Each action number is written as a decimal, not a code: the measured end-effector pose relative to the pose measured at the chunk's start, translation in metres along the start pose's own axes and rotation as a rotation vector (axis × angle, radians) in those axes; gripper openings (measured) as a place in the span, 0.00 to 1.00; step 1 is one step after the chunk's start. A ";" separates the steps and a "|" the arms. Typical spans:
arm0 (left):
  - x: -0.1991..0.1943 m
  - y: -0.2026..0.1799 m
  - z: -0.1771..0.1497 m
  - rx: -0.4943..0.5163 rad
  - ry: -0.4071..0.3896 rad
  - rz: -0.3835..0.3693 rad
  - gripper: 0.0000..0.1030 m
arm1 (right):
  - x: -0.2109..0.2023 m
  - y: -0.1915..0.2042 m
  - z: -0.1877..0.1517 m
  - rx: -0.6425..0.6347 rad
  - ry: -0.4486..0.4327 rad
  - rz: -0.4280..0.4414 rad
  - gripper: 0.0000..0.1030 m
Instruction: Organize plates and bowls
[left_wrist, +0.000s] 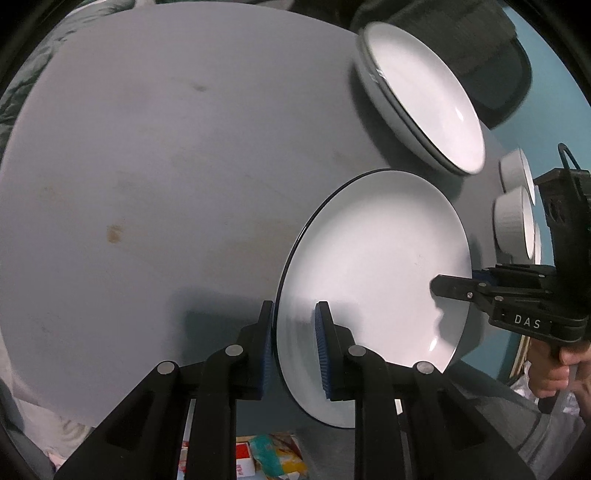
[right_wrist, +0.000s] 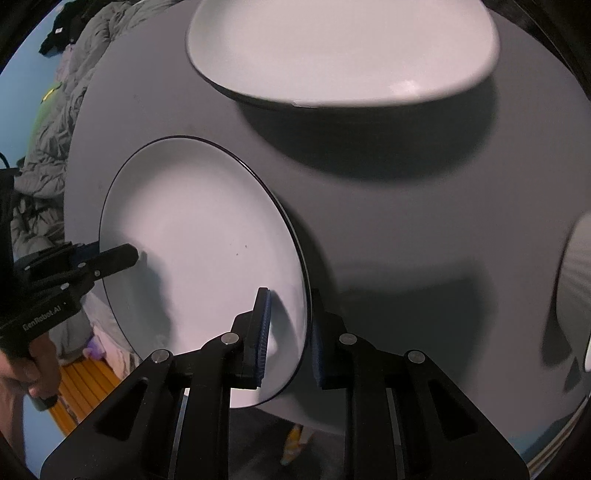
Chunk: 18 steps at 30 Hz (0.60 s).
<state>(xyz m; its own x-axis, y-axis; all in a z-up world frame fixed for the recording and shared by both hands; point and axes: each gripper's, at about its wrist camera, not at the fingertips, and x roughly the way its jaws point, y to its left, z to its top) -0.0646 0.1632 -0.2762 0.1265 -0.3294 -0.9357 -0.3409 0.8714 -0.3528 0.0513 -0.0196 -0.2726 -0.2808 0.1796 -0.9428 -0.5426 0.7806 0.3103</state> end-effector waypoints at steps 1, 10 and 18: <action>0.001 -0.001 0.002 0.002 0.002 -0.003 0.20 | -0.001 -0.005 -0.004 0.004 -0.002 0.000 0.19; 0.016 -0.040 0.012 0.031 0.026 -0.028 0.20 | -0.016 -0.046 -0.017 0.074 -0.034 0.009 0.19; 0.020 -0.048 0.014 0.052 0.039 -0.010 0.20 | -0.025 -0.064 -0.029 0.097 -0.102 0.041 0.19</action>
<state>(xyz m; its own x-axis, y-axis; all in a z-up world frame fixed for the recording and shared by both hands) -0.0325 0.1197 -0.2783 0.0929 -0.3516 -0.9315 -0.2911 0.8851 -0.3631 0.0706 -0.0916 -0.2651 -0.2170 0.2684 -0.9385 -0.4521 0.8245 0.3403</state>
